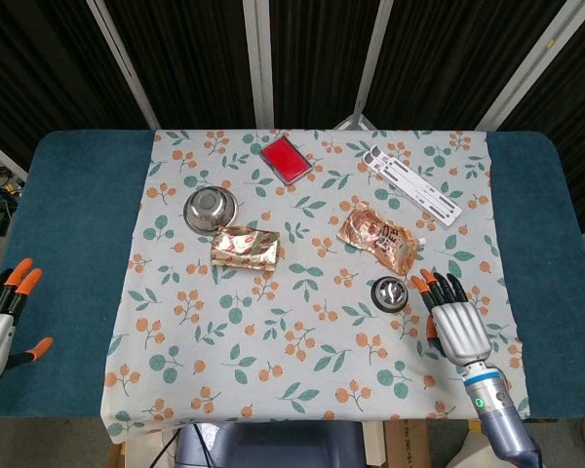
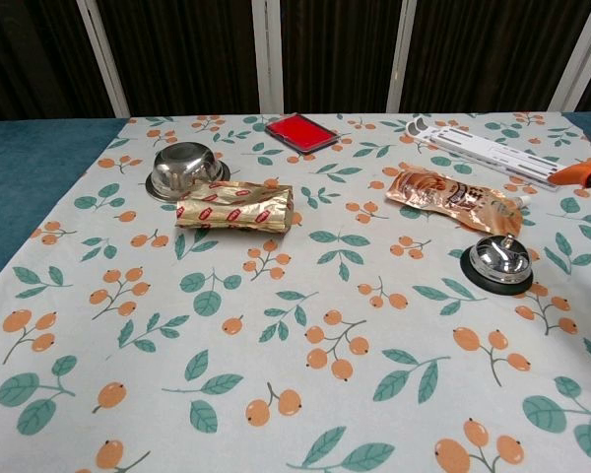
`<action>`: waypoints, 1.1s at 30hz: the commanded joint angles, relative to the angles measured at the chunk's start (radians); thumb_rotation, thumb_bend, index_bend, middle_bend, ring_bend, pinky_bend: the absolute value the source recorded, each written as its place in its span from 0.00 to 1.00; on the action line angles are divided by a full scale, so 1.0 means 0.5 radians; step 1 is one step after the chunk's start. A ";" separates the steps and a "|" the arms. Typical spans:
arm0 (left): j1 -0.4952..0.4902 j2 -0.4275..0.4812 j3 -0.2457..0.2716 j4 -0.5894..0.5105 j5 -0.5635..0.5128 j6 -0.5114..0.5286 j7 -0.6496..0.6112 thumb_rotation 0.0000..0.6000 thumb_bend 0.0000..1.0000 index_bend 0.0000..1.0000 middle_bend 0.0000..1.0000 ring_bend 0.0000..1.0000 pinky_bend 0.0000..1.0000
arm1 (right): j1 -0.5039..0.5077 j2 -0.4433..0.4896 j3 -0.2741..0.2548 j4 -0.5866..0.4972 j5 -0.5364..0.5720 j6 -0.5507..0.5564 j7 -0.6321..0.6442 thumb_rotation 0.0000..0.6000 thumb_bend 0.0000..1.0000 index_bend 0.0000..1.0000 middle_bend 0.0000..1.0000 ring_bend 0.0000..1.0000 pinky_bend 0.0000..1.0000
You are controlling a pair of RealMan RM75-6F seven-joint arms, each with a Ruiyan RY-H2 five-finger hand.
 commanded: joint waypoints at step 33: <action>-0.003 -0.006 0.002 0.021 0.017 0.011 -0.017 1.00 0.05 0.00 0.00 0.00 0.00 | 0.164 -0.299 0.079 -0.085 0.275 -0.010 -0.343 1.00 0.93 0.00 0.00 0.00 0.00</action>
